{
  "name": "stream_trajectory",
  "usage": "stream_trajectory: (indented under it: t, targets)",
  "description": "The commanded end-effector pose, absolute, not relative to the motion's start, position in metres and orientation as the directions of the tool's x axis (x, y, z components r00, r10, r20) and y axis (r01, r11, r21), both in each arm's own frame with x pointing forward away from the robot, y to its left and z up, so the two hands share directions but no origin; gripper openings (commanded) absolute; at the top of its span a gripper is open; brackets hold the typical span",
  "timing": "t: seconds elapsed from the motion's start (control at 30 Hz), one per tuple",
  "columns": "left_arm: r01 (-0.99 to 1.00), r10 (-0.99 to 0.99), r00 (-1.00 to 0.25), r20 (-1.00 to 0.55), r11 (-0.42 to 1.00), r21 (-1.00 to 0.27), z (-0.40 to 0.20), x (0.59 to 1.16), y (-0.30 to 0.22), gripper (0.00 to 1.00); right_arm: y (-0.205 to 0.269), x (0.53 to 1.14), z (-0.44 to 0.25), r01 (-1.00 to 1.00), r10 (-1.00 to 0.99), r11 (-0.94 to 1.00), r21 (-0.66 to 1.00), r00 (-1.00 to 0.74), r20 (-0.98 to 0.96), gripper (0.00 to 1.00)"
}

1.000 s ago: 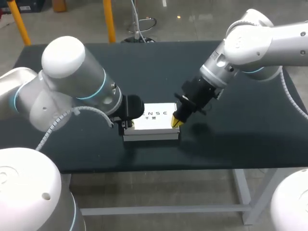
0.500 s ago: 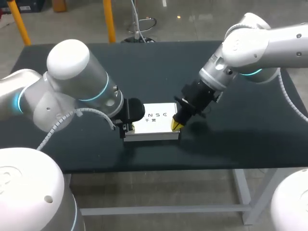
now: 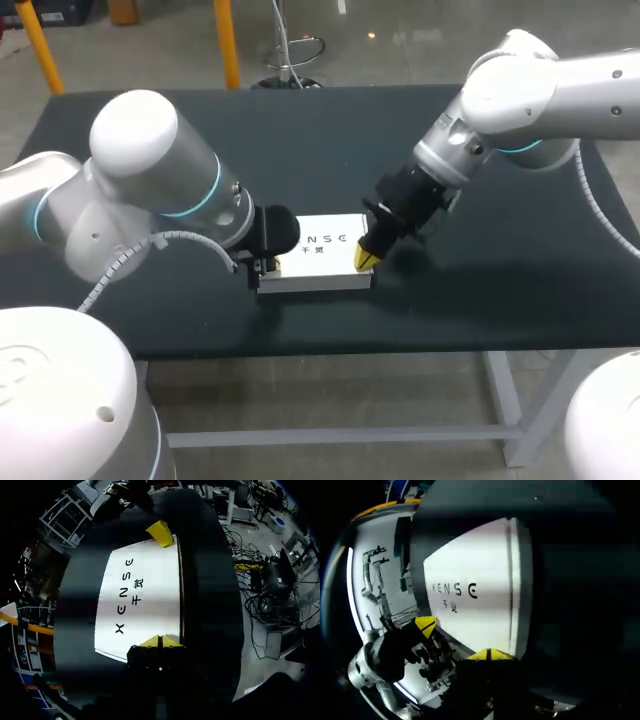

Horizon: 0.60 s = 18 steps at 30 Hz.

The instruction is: Assemble the packaging by folding the flat box into shape, placing the metal phone stand inside, and closing the box properly

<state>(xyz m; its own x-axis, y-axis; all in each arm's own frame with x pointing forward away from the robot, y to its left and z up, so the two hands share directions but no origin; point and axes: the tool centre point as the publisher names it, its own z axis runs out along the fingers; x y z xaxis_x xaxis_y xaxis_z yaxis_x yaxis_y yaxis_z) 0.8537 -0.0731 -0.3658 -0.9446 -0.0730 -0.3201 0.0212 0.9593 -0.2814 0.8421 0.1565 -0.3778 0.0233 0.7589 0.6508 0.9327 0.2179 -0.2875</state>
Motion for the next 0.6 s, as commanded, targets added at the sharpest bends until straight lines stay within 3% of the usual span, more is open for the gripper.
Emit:
stream_trajectory:
  t: [0.03,0.43,0.6]
  targets:
    - [0.018,-0.078,-0.936,-0.343,0.963,-0.269,-0.356,0.846,-0.073,0.0,0.152,0.832,-0.367,0.945,0.76,0.203,-0.257,0.013,0.65,0.0]
    - [-0.005,-0.088,-0.956,-0.279,0.958,-0.285,-0.379,0.853,-0.073,0.0,0.148,0.842,-0.399,0.922,0.758,0.202,-0.332,0.068,0.649,0.0]
    - [0.005,-0.091,-0.94,-0.328,0.96,-0.278,-0.359,0.842,-0.074,0.0,0.142,0.835,-0.38,0.936,0.733,0.218,-0.276,0.029,0.68,0.0]
